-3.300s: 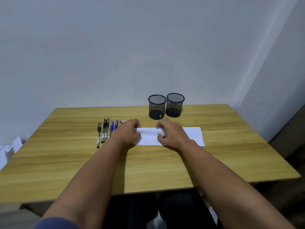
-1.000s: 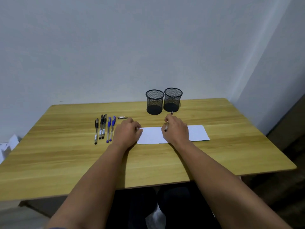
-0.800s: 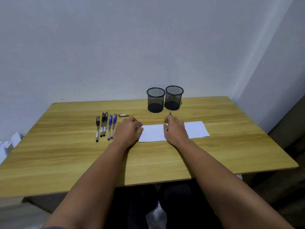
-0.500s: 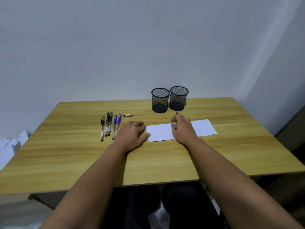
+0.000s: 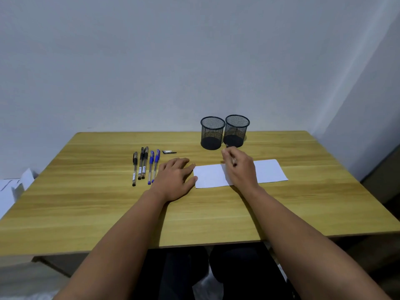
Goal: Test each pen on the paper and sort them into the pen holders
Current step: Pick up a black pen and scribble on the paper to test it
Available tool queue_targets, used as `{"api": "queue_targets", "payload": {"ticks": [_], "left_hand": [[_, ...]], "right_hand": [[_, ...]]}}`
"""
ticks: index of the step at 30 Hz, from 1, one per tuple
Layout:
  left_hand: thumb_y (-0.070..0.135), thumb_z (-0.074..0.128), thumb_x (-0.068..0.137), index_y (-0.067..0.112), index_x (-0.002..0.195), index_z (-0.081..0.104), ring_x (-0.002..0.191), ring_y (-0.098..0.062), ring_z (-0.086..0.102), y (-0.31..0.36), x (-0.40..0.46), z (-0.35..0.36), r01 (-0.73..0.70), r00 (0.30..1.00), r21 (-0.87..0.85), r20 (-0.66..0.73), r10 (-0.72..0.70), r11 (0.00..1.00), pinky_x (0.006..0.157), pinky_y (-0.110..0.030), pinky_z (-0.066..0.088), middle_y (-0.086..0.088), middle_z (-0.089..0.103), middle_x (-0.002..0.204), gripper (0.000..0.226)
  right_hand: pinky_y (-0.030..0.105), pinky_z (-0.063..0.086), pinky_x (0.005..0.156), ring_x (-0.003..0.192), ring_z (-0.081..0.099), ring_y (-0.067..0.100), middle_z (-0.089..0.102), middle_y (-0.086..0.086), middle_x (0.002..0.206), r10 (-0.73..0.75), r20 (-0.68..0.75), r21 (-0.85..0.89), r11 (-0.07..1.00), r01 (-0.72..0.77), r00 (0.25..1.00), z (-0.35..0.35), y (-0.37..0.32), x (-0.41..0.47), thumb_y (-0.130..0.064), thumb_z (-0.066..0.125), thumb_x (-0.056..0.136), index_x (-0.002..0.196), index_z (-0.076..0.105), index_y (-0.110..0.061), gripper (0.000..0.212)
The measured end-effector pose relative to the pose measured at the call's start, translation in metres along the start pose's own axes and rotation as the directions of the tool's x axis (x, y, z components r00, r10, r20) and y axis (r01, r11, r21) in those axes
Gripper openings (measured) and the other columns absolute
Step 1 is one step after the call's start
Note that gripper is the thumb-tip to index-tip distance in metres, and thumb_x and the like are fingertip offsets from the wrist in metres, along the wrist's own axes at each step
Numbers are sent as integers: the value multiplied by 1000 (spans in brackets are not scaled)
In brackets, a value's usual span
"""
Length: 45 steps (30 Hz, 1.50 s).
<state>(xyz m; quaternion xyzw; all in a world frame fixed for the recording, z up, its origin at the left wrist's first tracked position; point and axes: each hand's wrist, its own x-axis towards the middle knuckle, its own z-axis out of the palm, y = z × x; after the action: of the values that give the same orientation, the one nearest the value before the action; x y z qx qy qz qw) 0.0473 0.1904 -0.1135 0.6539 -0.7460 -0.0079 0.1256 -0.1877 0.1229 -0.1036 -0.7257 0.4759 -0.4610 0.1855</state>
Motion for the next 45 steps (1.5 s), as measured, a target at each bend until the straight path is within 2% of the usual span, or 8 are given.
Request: {"api": "queue_targets", "payload": {"ticks": [3,6,10,17,21,29,39,45], "left_hand": [[70,21,89,38,149,46,147,-23,27,-1,0,1,-1,1000,0,-3,1,1000,115,-49,23,5,40,157,73],[69,23,90,38,147,48,146,-22,28,-2,1,2,-1,1000,-3,-13,1,1000,114,-49,25,5,42,155,70],[68,28,91,38,145,52,146,-22,30,-3,1,5,-13,999,-3,-42,13,1000,113,-48,27,5,45,153,66],[68,32,92,36,145,52,148,-20,30,-4,1,7,3,998,-33,-58,-5,999,114,-47,27,7,45,155,66],[66,35,95,33,148,50,150,-21,29,-2,0,7,0,998,-18,-62,-1,1000,116,-46,25,5,43,158,64],[65,34,95,34,147,50,151,-19,28,0,-2,7,11,997,-3,-70,-11,1000,116,-46,25,7,42,159,63],[64,37,95,35,147,51,150,-18,29,-1,-1,8,18,997,-7,-77,-19,1000,115,-44,24,8,43,158,61],[66,35,93,34,145,53,149,-19,31,0,-1,9,19,996,-20,-85,-21,1000,114,-45,26,8,45,156,64]], "right_hand": [[40,64,75,82,74,19,76,2,86,174,51,343,922,-181,983,20,-27,9,-39,48,111,115,78,-20,35],[34,57,64,66,66,18,77,6,84,278,131,516,800,-305,952,39,-50,23,-18,49,111,103,77,-18,29],[25,44,47,54,58,20,71,11,73,364,211,576,703,-416,907,58,-48,31,-12,45,109,96,75,-13,32],[28,45,47,54,58,22,69,17,76,381,255,623,639,-452,889,64,-27,29,-7,48,109,100,74,-10,28],[33,41,52,49,51,21,64,12,66,353,244,596,681,-426,904,70,-27,26,-23,66,107,73,67,-6,38],[39,50,58,56,57,28,61,9,59,291,247,504,776,-379,924,75,-26,20,-39,72,99,64,59,-19,42],[35,55,54,53,66,25,64,15,60,283,245,333,874,-355,927,79,-19,19,-26,70,100,75,57,1,39],[32,56,51,55,69,25,67,15,62,275,229,270,903,-333,934,78,-21,19,-26,69,101,75,61,0,37]]}}
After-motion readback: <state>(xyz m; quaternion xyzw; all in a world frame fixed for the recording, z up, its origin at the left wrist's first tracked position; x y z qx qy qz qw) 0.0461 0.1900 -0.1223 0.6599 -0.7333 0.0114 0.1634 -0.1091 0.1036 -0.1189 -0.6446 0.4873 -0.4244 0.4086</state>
